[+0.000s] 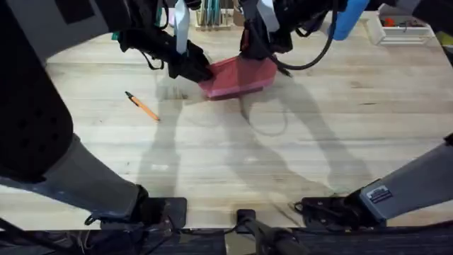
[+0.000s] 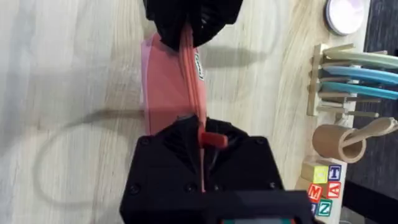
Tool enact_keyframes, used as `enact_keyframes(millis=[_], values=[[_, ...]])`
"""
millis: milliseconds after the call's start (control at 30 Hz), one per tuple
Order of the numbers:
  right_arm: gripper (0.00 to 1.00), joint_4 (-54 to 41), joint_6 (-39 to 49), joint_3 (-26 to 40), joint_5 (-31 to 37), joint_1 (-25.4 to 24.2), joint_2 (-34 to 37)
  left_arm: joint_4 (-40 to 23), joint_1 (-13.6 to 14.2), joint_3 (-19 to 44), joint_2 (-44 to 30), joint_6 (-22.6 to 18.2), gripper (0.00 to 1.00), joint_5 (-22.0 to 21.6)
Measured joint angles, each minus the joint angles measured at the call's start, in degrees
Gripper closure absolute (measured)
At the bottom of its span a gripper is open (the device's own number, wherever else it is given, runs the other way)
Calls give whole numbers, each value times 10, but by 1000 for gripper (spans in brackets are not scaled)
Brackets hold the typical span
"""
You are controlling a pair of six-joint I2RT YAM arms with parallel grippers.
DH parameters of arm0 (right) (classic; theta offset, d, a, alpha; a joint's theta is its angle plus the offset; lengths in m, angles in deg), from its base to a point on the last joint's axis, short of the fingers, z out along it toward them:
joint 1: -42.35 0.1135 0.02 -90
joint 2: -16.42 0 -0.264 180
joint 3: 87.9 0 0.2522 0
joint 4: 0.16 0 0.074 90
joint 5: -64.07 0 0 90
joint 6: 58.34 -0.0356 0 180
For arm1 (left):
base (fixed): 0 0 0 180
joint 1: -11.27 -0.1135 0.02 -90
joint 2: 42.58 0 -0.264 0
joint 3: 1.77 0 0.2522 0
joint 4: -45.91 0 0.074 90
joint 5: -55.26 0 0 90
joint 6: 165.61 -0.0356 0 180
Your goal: Unzip the bag, pick up the pens from the table one at a time and place them inside, then zip the bag closed.
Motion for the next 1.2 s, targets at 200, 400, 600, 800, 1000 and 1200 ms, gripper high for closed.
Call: enact_keyframes(millis=[200, 400, 600, 800, 1000, 1200], values=[[969, -24, -1, 0, -13, 1, 0, -3, 0, 0, 0, 0, 959, -4], [969, -25, -2, 0, -12, 15, 10, -4, -1, 0, 0, 0, 959, -22], [968, -12, -2, 0, -13, 31, 36, -6, -8, 0, 0, 0, 959, -49], [968, 18, -2, 0, -17, 42, 39, -6, -11, 0, 0, 0, 959, -58], [968, 49, -2, 0, -39, 48, 53, -8, -14, 0, 0, 0, 959, -62], [968, 71, -4, 0, -48, 63, 63, -9, -14, 0, 0, 0, 959, -64]])
